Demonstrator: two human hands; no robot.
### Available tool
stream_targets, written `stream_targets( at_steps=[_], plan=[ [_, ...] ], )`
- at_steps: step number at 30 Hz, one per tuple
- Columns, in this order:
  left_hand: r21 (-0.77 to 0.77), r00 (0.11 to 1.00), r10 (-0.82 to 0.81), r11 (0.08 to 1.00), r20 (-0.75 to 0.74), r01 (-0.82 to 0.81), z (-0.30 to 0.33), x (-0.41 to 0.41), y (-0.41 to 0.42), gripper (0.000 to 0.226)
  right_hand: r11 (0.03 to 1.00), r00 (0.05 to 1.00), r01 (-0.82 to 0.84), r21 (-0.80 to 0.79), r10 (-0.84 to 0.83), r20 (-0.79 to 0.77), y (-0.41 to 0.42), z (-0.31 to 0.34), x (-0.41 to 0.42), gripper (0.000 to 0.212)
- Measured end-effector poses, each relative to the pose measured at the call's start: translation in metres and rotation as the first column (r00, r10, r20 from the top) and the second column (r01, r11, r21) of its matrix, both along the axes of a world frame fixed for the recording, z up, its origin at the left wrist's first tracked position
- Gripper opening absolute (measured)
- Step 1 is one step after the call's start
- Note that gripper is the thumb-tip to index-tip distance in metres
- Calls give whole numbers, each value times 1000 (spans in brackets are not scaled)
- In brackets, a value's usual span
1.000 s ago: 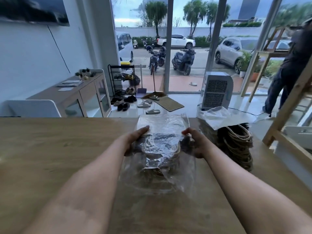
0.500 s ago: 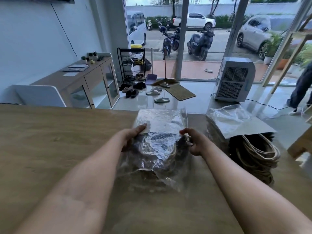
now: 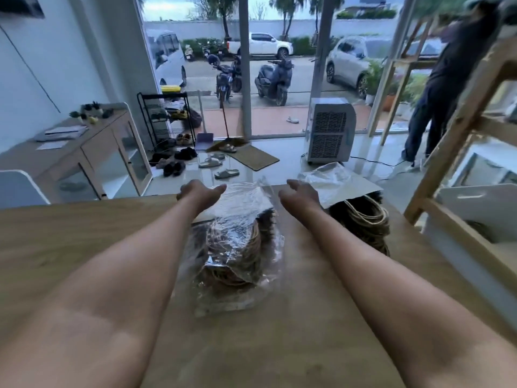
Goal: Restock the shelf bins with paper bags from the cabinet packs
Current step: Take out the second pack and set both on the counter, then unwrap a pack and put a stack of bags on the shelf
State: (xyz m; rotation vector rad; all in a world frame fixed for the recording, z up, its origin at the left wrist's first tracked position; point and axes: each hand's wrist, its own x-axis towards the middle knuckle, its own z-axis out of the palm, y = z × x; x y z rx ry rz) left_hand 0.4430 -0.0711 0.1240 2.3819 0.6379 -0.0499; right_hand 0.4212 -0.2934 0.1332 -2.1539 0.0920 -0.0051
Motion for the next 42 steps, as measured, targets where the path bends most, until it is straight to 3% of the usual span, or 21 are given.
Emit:
stream_targets(
  at_steps=[3,11,14,18,20,24,27,31,32,36,39,42],
  plan=[
    [-35,989,-141,989,33,142,8,6,-30,81,998,994,45,-40,-41,98,-20,17,-18,48],
    [56,892,-442,897,97,438,25,10,-131,84,950,931,302,-77,-276,240,-105,51,-52,37],
    [60,865,-498,867,66,494,28,5,-163,85,925,912,379,0,-373,170,-142,50,-50,35],
    [-49,873,-486,872,51,488,24,7,-191,102,899,900,433,59,-435,25,-176,35,-39,13],
    [-79,877,-475,874,68,479,23,11,-207,99,894,899,437,103,-432,-69,-188,24,-29,24],
    [-83,869,-490,866,62,494,21,13,-229,107,840,902,419,345,-341,-266,-201,9,-5,6],
    [-87,880,-468,876,80,474,17,20,-235,88,830,905,395,394,-277,-323,-204,5,9,19],
    [-38,898,-415,905,147,425,23,19,-235,37,867,911,355,350,-235,-340,-203,4,25,61],
    [-42,899,-405,908,164,417,25,18,-235,33,884,911,343,318,-231,-341,-203,4,28,71],
    [-247,942,-292,913,164,326,22,19,-236,32,953,921,230,197,-147,-362,-199,8,34,76],
    [-496,974,-216,841,62,218,22,21,-234,40,979,904,130,159,-51,-424,-194,11,37,68],
    [-609,966,-259,768,-7,201,17,24,-231,43,992,886,72,103,-16,-464,-190,13,40,51]
  ],
)
